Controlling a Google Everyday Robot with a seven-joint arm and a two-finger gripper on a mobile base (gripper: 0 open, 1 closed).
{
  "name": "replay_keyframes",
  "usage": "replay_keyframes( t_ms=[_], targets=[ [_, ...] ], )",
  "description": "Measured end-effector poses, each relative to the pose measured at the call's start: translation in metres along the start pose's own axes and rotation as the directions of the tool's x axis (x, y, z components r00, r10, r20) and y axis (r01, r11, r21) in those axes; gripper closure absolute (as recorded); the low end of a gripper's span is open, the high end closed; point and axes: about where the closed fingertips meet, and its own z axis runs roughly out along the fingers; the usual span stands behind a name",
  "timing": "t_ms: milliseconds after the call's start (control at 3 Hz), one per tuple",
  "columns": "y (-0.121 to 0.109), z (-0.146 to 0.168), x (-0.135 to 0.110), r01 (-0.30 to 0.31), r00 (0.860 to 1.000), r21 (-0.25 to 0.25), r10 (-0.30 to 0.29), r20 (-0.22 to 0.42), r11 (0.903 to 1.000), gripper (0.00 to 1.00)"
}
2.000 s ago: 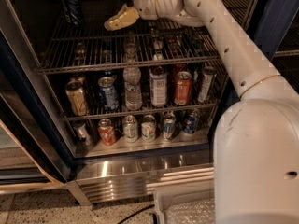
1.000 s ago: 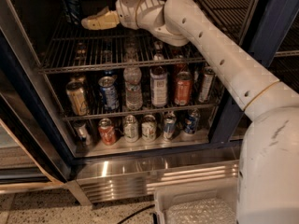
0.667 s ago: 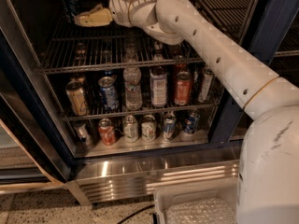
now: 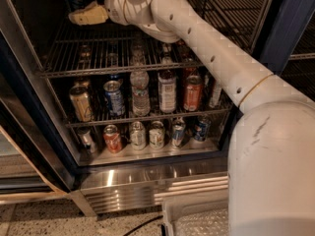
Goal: Pick pepsi can from top shelf of fridge
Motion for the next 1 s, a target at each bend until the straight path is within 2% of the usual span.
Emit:
replay_keyframes(
  t_ms=[333,667,1000],
  targets=[
    [-0.006,0.024,-0.003,-0.012,0.996,-0.007,0.011,-0.092,0.9999,0.00],
    [-0.006,0.024,-0.003,-0.012,0.996,-0.007,0.012,-0.092,0.9999,0.00],
    [0.000,0.031,0.009,-0.063,0.993,0.017,0.064,-0.100,0.9979,0.00]
  ],
)
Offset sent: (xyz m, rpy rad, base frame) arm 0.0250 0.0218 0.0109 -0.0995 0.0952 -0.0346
